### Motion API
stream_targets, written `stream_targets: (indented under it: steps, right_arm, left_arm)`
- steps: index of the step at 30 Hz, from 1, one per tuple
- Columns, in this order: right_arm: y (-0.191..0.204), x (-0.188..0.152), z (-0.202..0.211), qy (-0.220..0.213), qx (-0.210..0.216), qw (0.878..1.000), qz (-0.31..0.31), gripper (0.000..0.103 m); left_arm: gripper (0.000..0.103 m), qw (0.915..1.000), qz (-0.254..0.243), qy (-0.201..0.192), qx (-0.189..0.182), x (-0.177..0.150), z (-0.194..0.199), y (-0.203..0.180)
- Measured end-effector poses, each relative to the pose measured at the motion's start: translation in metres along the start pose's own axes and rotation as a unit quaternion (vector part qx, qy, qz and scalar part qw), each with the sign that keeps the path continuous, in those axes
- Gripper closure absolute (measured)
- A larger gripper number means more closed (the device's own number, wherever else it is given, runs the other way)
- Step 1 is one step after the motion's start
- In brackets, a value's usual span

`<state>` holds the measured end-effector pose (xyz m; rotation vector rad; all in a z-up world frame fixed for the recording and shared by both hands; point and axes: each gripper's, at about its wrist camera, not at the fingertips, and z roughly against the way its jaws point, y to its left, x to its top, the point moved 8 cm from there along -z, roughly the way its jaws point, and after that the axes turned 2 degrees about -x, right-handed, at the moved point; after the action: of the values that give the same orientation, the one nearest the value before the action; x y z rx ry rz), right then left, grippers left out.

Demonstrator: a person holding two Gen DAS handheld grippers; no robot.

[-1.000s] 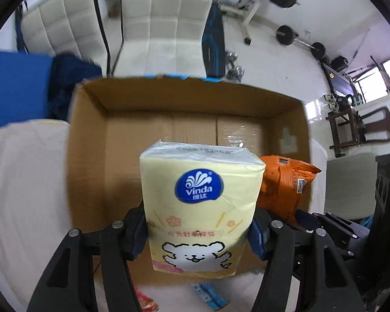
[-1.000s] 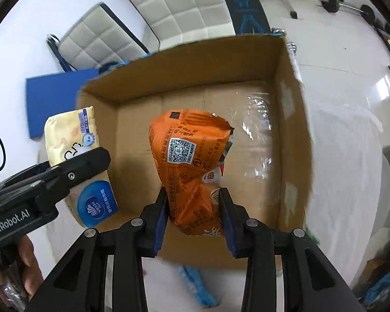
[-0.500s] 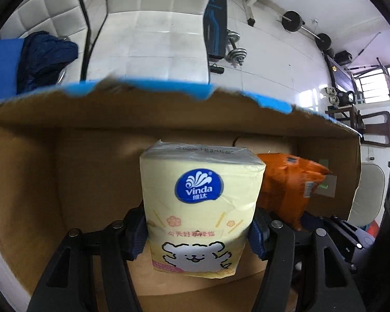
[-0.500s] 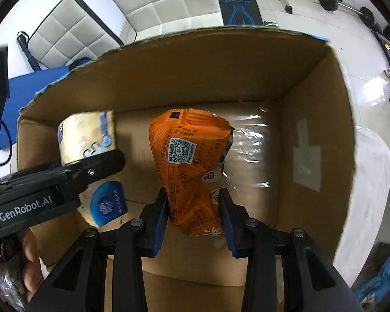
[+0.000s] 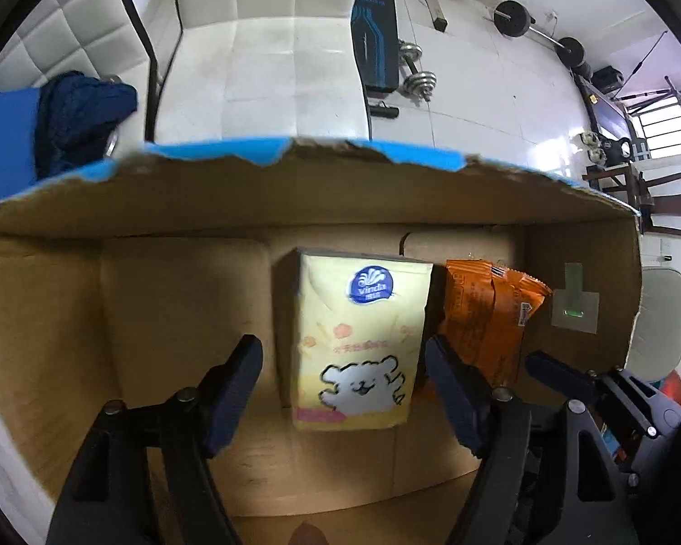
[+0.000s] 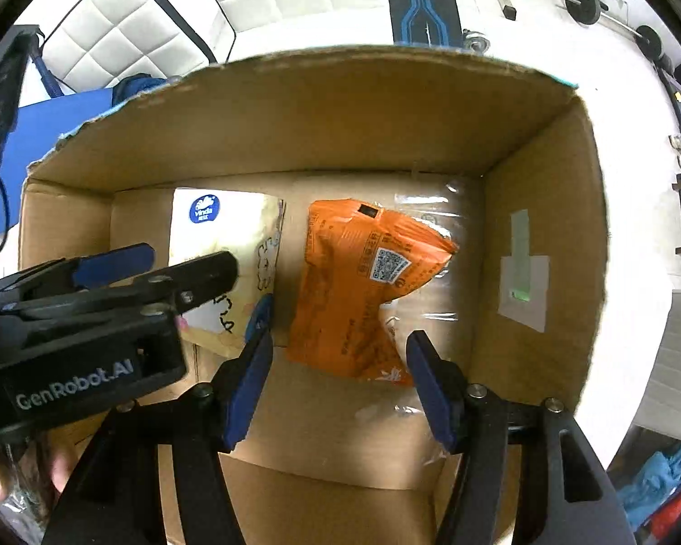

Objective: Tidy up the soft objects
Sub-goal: 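Carry both items into the cardboard box and open both tools, then grasp the red-floral snack bag with the left tool while the right tool grasps the green Deeyeo pack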

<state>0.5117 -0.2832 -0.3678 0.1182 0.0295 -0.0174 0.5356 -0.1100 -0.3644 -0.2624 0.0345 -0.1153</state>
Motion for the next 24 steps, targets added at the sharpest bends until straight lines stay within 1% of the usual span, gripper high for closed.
stream_targets:
  steps: [2, 3, 6, 7, 10, 14, 15, 16, 17, 19, 21, 22, 23, 24]
  right_arm:
    - [-0.003, -0.005, 0.006, 0.001, -0.006, 1.000, 0.000, 0.039]
    - [-0.008, -0.010, 0.007, 0.001, -0.009, 1.000, -0.001, 0.039]
    - [-0.008, -0.024, 0.017, 0.001, -0.018, 1.000, 0.000, 0.039]
    - [-0.010, -0.024, 0.016, 0.002, -0.017, 1.000, 0.001, 0.039]
    - [-0.009, -0.044, 0.024, 0.004, -0.018, 1.000, -0.004, 0.039]
    - [-0.007, -0.062, 0.037, -0.005, -0.019, 1.000, 0.000, 0.039]
    - [-0.007, -0.063, 0.039, -0.007, -0.015, 1.000, 0.002, 0.039]
    - [-0.005, -0.068, 0.043, -0.009, -0.012, 1.000, 0.004, 0.035]
    - [-0.005, -0.072, 0.047, -0.014, -0.013, 1.000, 0.005, 0.030]
    - [-0.004, -0.082, 0.057, -0.028, -0.018, 0.999, 0.008, 0.028]
    - [0.003, -0.091, 0.065, -0.039, -0.027, 0.999, 0.014, 0.027]
    - [0.004, -0.095, 0.070, -0.045, -0.031, 0.998, 0.016, 0.023]
    - [0.003, -0.098, 0.074, -0.052, -0.033, 0.998, 0.017, 0.012]
    - [0.006, -0.100, 0.078, -0.058, -0.032, 0.998, 0.018, 0.005]
  left_arm:
    - [0.028, 0.9998, -0.001, -0.014, 0.010, -0.004, 0.010, 0.002]
    - [0.025, 0.9997, -0.002, -0.019, 0.015, -0.005, 0.013, 0.004]
    - [0.025, 0.9989, -0.005, -0.037, 0.028, -0.015, 0.026, 0.006]
    - [0.025, 0.9986, -0.008, -0.041, 0.034, -0.020, 0.031, 0.007]
    - [0.025, 0.9975, -0.011, -0.051, 0.047, -0.037, 0.043, 0.010]
    - [0.024, 0.9962, -0.016, -0.057, 0.064, -0.062, 0.051, 0.013]
    - [0.016, 0.9961, -0.015, -0.061, 0.063, -0.066, 0.054, 0.013]
    - [0.009, 0.9955, -0.014, -0.072, 0.060, -0.071, 0.058, 0.014]
    - [0.006, 0.9943, -0.011, -0.085, 0.063, -0.076, 0.063, 0.015]
    - [0.004, 0.9923, -0.004, -0.104, 0.067, -0.088, 0.074, 0.018]
    - [0.002, 0.9897, 0.005, -0.124, 0.071, -0.098, 0.086, 0.021]
    - [0.001, 0.9884, 0.010, -0.134, 0.072, -0.103, 0.091, 0.022]
    - [0.001, 0.9873, 0.014, -0.141, 0.072, -0.105, 0.095, 0.023]
    - [0.000, 0.9861, 0.019, -0.147, 0.075, -0.109, 0.100, 0.024]
